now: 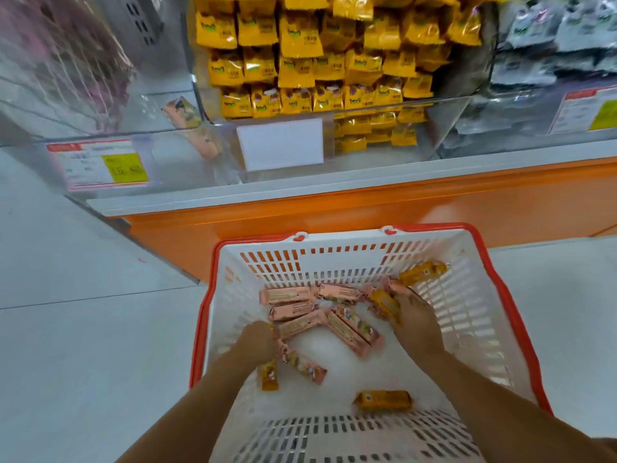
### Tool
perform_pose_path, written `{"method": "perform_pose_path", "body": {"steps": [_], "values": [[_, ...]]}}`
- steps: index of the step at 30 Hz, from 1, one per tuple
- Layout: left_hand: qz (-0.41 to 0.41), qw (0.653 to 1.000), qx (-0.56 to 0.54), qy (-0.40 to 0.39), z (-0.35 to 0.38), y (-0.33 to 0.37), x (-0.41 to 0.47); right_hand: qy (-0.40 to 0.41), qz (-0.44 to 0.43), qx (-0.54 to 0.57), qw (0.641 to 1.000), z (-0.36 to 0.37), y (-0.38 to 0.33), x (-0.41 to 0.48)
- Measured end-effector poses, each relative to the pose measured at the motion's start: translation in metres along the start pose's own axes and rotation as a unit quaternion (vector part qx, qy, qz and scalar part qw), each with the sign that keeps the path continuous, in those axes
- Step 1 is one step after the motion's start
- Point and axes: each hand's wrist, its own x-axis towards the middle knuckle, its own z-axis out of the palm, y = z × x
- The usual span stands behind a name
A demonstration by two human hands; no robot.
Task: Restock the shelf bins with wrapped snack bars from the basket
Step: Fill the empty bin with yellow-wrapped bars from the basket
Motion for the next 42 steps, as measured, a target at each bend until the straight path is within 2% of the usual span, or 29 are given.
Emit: {"method": "perform_pose_path", "body": {"steps": [2, 4, 5, 7, 8, 9, 11, 12, 13, 15, 18, 21, 23, 27, 29, 31, 32, 34, 36, 40, 42], "values": [[-0.030, 0.999, -0.030, 0.014, 0.011, 0.002, 0.006, 0.038, 0.023, 0.094, 0.995, 0.009, 0.004, -0.001], [-0.061, 0.996, -0.054, 0.026, 0.023, 0.004, 0.013, 0.029, 0.089, 0.249, 0.964, 0.005, -0.002, -0.002], [-0.072, 0.995, -0.061, 0.039, 0.030, 0.005, 0.018, -0.008, 0.165, 0.364, 0.917, 0.000, -0.004, -0.001], [-0.106, 0.990, -0.078, 0.055, 0.040, 0.006, 0.028, -0.123, 0.296, 0.582, 0.747, -0.008, -0.007, 0.001], [-0.124, 0.987, -0.086, 0.055, 0.043, 0.007, 0.031, -0.160, 0.317, 0.651, 0.671, -0.012, -0.007, -0.001], [-0.137, 0.984, -0.098, 0.066, 0.046, 0.008, 0.033, -0.182, 0.322, 0.692, 0.620, -0.014, -0.005, -0.002], [-0.160, 0.974, -0.138, 0.082, 0.054, 0.013, 0.034, -0.211, 0.316, 0.742, 0.552, -0.016, -0.004, -0.003], [-0.168, 0.967, -0.169, 0.087, 0.058, 0.014, 0.032, -0.222, 0.320, 0.753, 0.530, -0.015, -0.004, -0.002], [-0.179, 0.960, -0.197, 0.089, 0.063, 0.016, 0.028, -0.227, 0.327, 0.753, 0.523, -0.013, -0.004, -0.002], [-0.209, 0.944, -0.239, 0.083, 0.076, 0.015, 0.026, -0.234, 0.323, 0.745, 0.534, -0.013, -0.006, -0.001], [-0.247, 0.918, -0.308, 0.021, 0.085, 0.010, 0.029, -0.227, 0.305, 0.731, 0.566, -0.017, -0.009, -0.002], [-0.277, 0.853, -0.442, -0.006, 0.087, 0.012, 0.028, -0.234, 0.305, 0.722, 0.575, -0.028, -0.015, -0.007], [-0.296, 0.820, -0.489, -0.017, 0.092, 0.013, 0.026, -0.233, 0.307, 0.715, 0.583, -0.036, -0.020, -0.010], [-0.290, 0.800, -0.525, -0.025, 0.105, 0.003, 0.040, -0.251, 0.297, 0.686, 0.615, -0.049, -0.036, -0.017], [-0.271, 0.795, -0.540, -0.055, 0.078, 0.011, 0.015, -0.265, 0.277, 0.674, 0.632, -0.056, -0.050, -0.020], [-0.247, 0.760, -0.592, -0.107, 0.053, 0.017, -0.003, -0.264, 0.260, 0.656, 0.658, -0.062, -0.065, -0.021], [-0.218, 0.735, -0.627, -0.139, 0.040, 0.020, -0.012, -0.255, 0.248, 0.637, 0.684, -0.065, -0.074, -0.020], [-0.150, 0.691, -0.685, -0.175, 0.012, 0.029, -0.027, -0.242, 0.202, 0.557, 0.768, -0.076, -0.093, -0.018], [-0.085, 0.683, -0.705, -0.171, -0.019, 0.041, -0.040, -0.249, 0.139, 0.481, 0.829, -0.095, -0.114, -0.019], [0.016, 0.674, -0.724, -0.145, -0.061, 0.059, -0.063, -0.192, 0.051, 0.490, 0.849, -0.140, -0.145, -0.019], [0.047, 0.679, -0.722, -0.126, -0.071, 0.064, -0.078, -0.135, 0.010, 0.466, 0.875, -0.158, -0.154, -0.020]]}}
